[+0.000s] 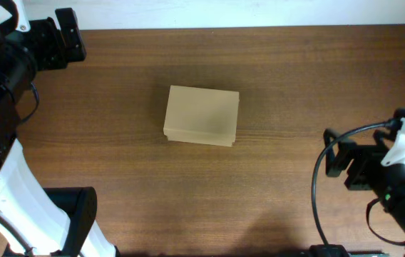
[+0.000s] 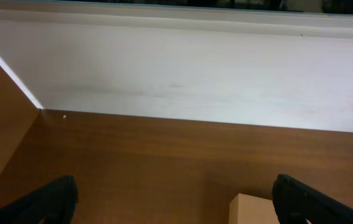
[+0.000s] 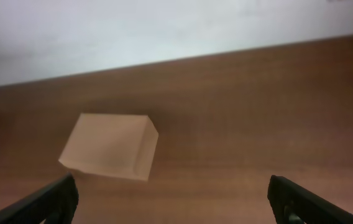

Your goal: Pack container

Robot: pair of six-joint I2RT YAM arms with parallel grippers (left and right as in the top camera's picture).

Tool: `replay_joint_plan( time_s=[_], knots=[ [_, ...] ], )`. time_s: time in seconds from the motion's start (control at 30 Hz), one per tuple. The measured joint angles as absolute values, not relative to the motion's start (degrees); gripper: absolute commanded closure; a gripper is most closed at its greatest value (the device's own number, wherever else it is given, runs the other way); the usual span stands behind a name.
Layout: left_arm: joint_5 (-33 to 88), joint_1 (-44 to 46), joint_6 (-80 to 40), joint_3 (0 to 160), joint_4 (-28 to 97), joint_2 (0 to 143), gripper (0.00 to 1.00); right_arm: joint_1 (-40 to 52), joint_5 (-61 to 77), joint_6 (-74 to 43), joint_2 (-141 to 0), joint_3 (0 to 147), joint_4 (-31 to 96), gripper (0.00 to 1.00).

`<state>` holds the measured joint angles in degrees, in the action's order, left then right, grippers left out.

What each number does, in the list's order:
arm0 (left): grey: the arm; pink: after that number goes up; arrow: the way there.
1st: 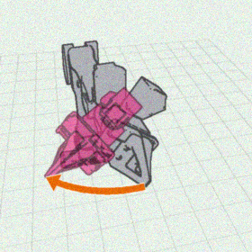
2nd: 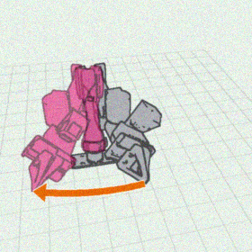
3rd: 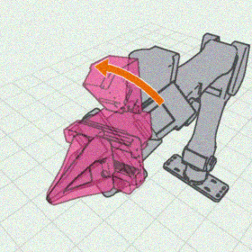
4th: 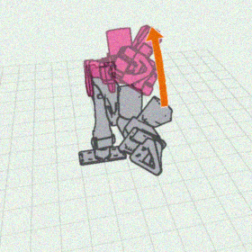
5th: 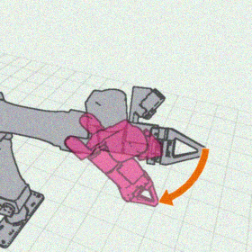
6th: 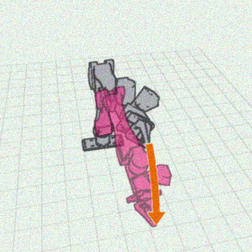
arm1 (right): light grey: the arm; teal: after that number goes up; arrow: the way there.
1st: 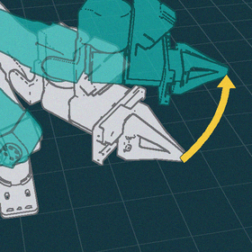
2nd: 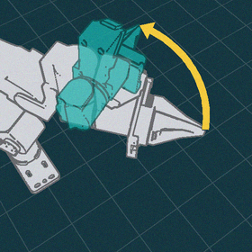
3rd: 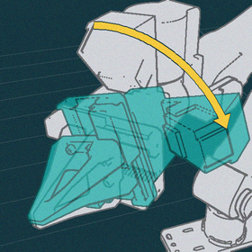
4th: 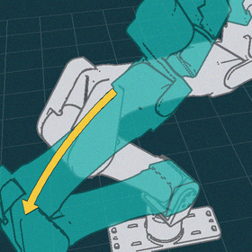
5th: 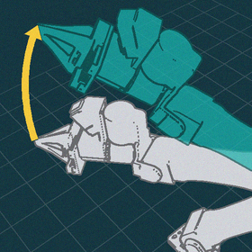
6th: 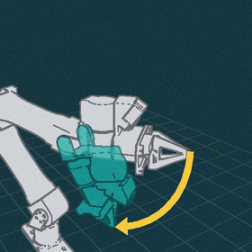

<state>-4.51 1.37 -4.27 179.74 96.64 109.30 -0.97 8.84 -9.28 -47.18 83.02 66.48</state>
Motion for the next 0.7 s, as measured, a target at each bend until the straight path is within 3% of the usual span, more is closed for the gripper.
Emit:
replay_joint_plan(
  time_s=[0.37,0.7],
  knots=[
    [-4.5,1.4,-4.3,179.7,96.7,109.3,0.00,-1.0,8.5,-9.3,-46.0,70.0,64.9,0.01],
    [-4.5,1.4,-4.3,179.7,96.6,109.3,0.00,-0.9,7.7,-9.3,-22.0,48.2,51.2,0.01]
  ],
)
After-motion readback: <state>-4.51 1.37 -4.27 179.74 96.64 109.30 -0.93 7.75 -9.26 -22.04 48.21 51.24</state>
